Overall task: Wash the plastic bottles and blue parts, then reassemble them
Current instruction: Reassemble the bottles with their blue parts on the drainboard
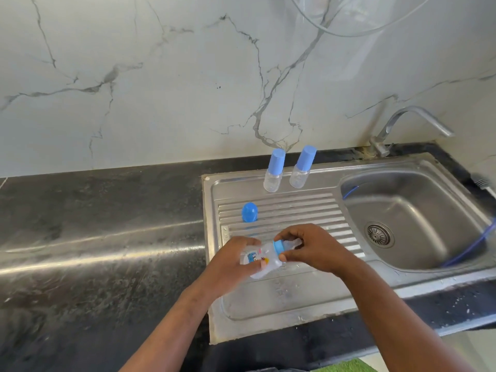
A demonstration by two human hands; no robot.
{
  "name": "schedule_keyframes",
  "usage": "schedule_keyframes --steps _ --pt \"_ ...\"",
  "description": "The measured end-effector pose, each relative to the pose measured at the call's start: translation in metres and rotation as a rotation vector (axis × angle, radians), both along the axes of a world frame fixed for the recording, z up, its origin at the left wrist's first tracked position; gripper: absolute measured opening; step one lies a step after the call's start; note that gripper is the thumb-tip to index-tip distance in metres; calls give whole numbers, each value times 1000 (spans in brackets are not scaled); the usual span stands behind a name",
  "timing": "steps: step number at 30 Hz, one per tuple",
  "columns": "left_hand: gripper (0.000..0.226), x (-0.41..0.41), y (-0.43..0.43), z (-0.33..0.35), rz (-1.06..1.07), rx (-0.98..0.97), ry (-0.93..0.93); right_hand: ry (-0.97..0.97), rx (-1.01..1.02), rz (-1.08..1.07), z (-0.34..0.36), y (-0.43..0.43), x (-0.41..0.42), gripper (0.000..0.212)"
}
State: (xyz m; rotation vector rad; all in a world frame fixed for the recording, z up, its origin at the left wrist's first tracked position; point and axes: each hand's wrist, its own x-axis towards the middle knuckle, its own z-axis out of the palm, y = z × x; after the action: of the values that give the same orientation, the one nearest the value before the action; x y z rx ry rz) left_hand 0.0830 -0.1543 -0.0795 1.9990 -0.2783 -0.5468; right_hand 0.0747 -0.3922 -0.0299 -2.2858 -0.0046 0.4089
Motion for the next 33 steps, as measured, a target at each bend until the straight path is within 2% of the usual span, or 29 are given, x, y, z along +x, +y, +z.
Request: schedule_keyframes --steps 2,3,5,8,9,10,13,15,18,20,22,24,26,27,29,33 --pt "79 2 -4 8 -46 86 -45 -15 -30 45 3 8 7 37" --pt "83 2 -8 13 -62 146 -106 -23 -21 65 4 14 11 37" --pt "68 4 -13 20 -6 228 -230 -33 22 85 4 24 21 35" --pt "44 7 -6 20 223 162 -166 43 246 -78 -1 38 47 25" --pt "39 8 -2 19 286 142 -119 3 197 -127 -7 42 59 26" --pt "35 8 3 17 329 129 -78 -72 64 -139 -17 44 72 26" --pt "32 4 16 15 396 70 -1 -155 -251 5 -46 53 106 49" --pt "35 1 23 15 409 43 31 -148 -376 124 -63 59 120 61" --pt "30 -1 31 12 432 2 68 -140 -446 178 -80 62 129 58" --pt "27 -1 36 8 436 -14 87 -138 -396 148 -82 58 130 50" --pt "28 2 40 7 438 -32 109 -175 -265 25 -75 52 128 43" --pt "28 5 41 7 433 -98 135 -165 16 -138 -55 45 118 41" --pt "33 8 41 11 444 -164 152 -97 345 -158 -29 42 103 41" --pt "37 11 40 13 435 -182 152 -78 441 -125 -17 38 95 40" --pt "41 15 36 19 400 -190 131 -70 504 -34 2 29 80 40" --pt "40 23 24 28 273 -109 36 -118 338 90 23 19 63 46"
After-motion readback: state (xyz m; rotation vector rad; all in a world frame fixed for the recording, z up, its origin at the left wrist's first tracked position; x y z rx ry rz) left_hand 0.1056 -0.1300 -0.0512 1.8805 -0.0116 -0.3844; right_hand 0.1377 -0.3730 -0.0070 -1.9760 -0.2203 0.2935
